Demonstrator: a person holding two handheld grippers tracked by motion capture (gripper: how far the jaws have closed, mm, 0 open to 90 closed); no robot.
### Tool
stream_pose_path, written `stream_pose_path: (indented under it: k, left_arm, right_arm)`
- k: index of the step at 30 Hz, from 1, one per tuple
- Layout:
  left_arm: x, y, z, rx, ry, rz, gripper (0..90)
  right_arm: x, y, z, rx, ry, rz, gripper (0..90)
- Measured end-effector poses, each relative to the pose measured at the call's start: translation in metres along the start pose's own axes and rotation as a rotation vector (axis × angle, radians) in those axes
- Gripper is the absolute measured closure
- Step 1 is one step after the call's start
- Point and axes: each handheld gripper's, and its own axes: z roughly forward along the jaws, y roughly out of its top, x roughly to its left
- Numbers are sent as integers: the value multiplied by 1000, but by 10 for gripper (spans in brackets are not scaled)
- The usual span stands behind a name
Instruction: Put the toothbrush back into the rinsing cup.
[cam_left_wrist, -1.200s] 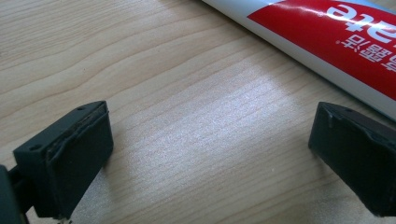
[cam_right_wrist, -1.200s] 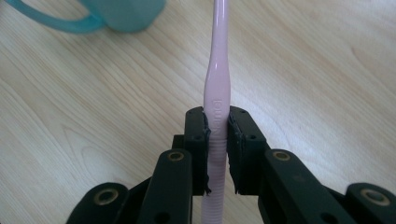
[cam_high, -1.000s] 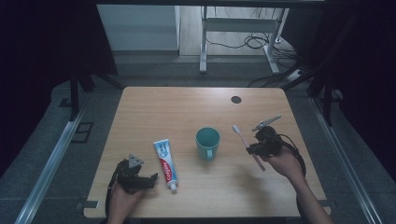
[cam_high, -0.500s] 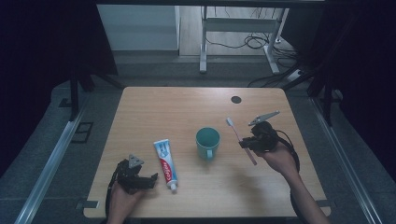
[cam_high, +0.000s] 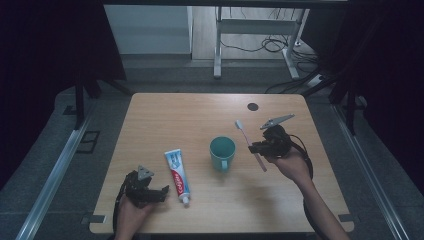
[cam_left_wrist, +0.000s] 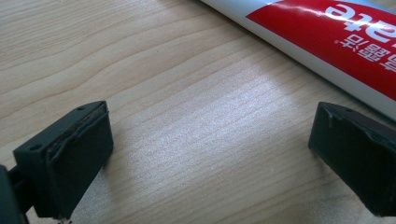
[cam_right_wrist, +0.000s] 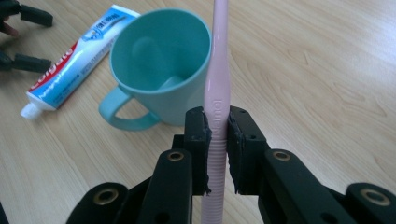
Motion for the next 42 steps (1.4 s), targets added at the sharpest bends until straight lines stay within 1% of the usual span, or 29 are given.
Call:
stream_pose_path:
  k: [15,25,36,42]
  left_arm:
    - [0,0,0,0,0,-3,0]
    - [0,0,0,0,-1,-3,0]
    - [0,0,0,0,-1,-3,0]
    - [0,0,0,0,-1,-3,0]
  right_arm:
    - [2,13,4,-44,22,6,783]
    - [8,27,8,-76,35,-10,784]
    - [11,39,15,-120,60,5,784]
    - [13,44,16,-137,60,7,784]
